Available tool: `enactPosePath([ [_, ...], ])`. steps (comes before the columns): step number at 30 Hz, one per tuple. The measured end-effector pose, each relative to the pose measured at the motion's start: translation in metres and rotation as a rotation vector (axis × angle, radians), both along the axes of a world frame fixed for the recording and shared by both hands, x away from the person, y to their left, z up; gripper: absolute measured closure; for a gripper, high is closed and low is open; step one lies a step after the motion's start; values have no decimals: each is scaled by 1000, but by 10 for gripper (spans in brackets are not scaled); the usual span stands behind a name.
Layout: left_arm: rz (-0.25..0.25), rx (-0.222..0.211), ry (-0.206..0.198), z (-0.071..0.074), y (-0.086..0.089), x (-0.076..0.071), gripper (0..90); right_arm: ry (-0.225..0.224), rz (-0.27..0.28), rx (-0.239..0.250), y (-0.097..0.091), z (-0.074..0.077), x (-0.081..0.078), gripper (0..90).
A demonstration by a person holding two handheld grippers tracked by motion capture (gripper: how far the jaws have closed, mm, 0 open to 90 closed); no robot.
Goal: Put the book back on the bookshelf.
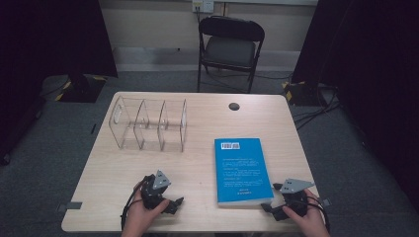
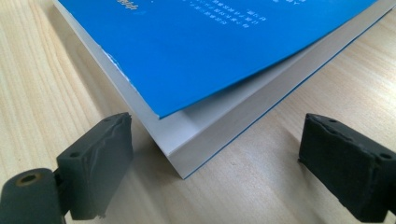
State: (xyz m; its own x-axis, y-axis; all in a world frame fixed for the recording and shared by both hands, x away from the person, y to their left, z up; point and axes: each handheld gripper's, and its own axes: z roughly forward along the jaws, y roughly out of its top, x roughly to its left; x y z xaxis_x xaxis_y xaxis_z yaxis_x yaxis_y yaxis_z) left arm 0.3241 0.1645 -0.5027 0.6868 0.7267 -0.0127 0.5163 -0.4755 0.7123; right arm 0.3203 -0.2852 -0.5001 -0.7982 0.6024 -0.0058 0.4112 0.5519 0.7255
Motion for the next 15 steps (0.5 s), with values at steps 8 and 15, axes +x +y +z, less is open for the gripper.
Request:
enactPosePath([
  [8,11,20,0,1,-1,0,0,0,1,1,0,0,0,92],
  [15,-14,-19,43,9,-7,1,181,-4,-20,3,2,0,-1,103],
])
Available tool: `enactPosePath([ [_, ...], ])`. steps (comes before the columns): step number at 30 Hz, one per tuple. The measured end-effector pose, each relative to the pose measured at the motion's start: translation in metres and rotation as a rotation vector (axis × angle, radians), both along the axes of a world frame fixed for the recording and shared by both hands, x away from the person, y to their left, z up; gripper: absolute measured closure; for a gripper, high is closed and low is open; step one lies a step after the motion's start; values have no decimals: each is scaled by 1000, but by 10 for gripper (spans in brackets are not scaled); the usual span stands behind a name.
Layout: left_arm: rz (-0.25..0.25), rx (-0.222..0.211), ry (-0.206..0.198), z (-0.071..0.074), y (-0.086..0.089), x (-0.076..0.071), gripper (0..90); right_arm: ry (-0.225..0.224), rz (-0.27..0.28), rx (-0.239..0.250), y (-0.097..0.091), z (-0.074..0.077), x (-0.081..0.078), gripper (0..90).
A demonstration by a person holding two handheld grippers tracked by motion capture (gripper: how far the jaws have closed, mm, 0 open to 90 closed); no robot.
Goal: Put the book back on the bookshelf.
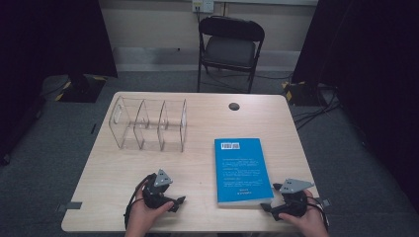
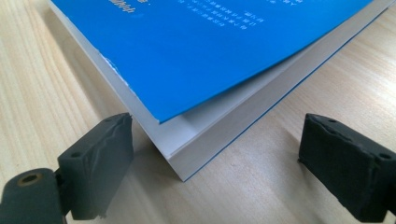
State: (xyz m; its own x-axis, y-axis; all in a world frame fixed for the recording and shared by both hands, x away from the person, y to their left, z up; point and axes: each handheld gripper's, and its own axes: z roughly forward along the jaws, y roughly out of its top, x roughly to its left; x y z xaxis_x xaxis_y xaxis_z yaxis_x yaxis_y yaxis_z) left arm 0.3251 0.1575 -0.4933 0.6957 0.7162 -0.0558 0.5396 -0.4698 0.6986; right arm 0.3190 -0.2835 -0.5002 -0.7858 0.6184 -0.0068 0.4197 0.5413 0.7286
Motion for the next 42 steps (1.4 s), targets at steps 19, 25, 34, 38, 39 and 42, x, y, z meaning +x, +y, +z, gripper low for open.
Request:
enactPosePath([
  [19,-214,-30,43,18,-64,-8,164,-18,11,35,0,2,-14,364],
  [25,-224,-16,43,17,-73,-4,163,-10,5,26,1,3,-14,368],
  [34,-254,-23,50,17,-88,2,163,-5,9,19,2,4,-13,379],
  [38,-272,-37,78,17,-93,0,163,0,9,13,2,6,-12,384],
  [39,-272,-37,78,17,-93,0,164,4,11,7,2,6,-12,384],
  [42,-278,-21,71,17,-95,0,163,14,12,-7,3,8,-10,385],
])
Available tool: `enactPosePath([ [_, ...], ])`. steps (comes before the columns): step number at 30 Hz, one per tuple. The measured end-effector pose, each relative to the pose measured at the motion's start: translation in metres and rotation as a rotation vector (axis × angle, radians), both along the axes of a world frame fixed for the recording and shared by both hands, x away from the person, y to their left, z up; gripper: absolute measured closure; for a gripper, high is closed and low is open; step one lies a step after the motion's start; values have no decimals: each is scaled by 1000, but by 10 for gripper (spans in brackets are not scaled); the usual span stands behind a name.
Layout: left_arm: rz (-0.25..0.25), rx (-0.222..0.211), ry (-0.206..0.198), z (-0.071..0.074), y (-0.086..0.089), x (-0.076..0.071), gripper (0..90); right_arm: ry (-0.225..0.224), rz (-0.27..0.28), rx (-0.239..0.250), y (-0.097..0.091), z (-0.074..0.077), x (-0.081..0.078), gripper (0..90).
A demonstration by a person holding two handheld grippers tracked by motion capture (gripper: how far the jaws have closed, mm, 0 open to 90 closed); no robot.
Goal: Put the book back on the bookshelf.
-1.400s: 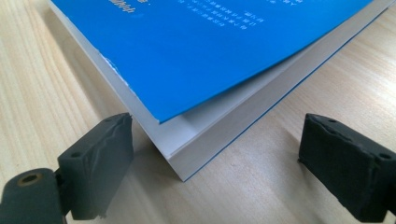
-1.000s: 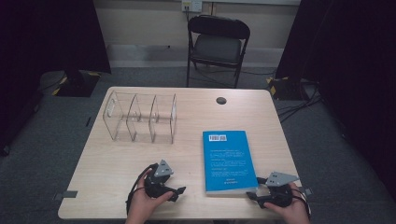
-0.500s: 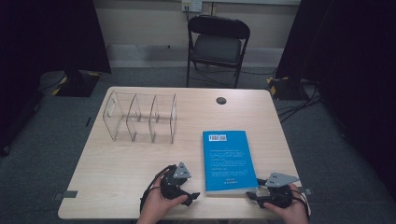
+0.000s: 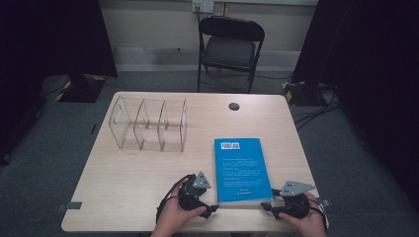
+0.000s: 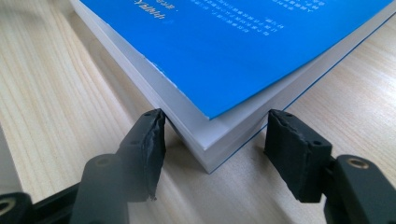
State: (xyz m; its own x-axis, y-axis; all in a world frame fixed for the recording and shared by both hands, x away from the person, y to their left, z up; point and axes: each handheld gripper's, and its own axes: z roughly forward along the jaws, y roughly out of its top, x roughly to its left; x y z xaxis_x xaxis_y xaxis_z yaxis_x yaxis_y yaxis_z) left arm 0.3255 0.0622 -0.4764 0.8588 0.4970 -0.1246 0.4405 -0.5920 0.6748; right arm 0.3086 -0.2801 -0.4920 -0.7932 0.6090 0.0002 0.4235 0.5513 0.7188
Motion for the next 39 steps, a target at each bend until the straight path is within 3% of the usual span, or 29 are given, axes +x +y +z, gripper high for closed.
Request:
enactPosePath([
  [3,-2,12,-6,2,-1,0,163,4,-6,2,0,1,0,387],
  [9,-28,2,-6,2,-10,-2,163,-11,-10,59,-3,8,0,391],
  [13,-21,-22,-11,4,-11,-3,163,-14,-13,47,-1,10,0,391],
  [27,-69,13,-49,17,-29,4,163,-5,-10,52,2,19,4,391],
  [39,-121,2,-82,17,-63,7,162,0,-14,80,8,30,13,395],
])
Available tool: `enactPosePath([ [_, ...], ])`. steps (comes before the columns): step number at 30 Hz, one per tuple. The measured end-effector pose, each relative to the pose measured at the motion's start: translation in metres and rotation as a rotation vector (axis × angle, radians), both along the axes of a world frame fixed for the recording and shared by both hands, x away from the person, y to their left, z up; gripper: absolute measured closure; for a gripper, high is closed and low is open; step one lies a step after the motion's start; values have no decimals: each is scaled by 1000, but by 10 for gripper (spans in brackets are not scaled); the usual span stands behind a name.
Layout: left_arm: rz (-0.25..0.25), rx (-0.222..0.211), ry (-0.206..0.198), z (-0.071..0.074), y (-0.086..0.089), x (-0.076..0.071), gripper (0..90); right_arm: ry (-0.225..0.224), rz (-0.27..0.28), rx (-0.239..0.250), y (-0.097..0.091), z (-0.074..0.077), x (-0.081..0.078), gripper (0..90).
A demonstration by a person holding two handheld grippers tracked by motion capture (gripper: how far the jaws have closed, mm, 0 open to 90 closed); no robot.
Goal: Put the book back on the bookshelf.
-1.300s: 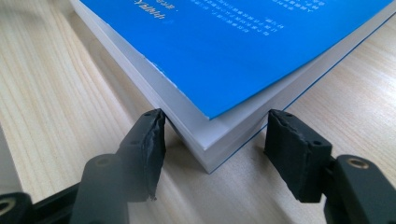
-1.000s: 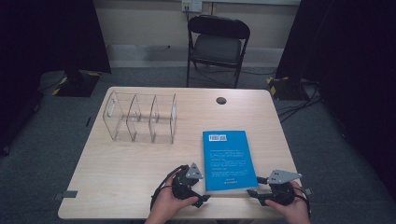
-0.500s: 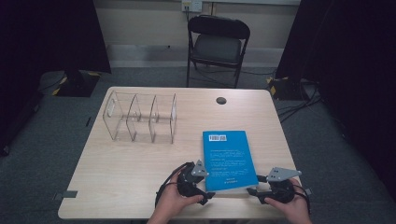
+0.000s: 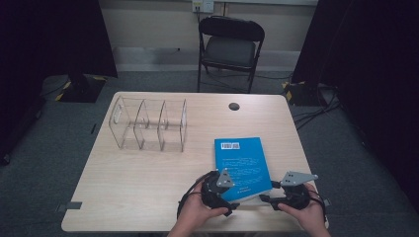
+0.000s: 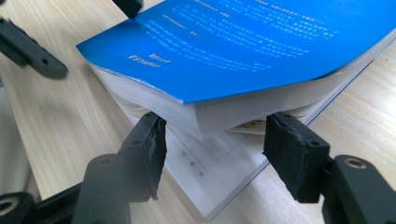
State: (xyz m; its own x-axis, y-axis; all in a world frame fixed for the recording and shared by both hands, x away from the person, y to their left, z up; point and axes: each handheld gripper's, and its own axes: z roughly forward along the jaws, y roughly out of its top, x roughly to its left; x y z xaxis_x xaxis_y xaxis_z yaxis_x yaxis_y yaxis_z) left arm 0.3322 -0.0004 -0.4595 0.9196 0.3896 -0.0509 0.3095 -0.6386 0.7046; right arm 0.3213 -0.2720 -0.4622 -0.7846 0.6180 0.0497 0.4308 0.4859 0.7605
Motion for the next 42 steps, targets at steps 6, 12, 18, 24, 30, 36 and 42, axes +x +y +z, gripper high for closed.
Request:
enactPosePath([
  [6,8,3,-21,-4,-19,5,151,8,1,21,0,3,2,394],
  [12,1,23,-41,-5,-25,7,144,8,-8,25,1,4,2,394],
  [18,18,18,-60,-10,-32,7,82,13,-24,37,3,7,2,393],
  [24,35,37,-85,-12,-40,10,25,23,-35,39,4,9,3,393],
  [30,55,36,-96,-13,-43,14,32,27,-43,54,5,10,3,393],
  [36,58,68,-105,-12,-45,14,34,35,-55,58,5,9,2,393],
  [42,65,47,-109,-11,-42,15,106,39,-61,54,5,10,2,393],
])
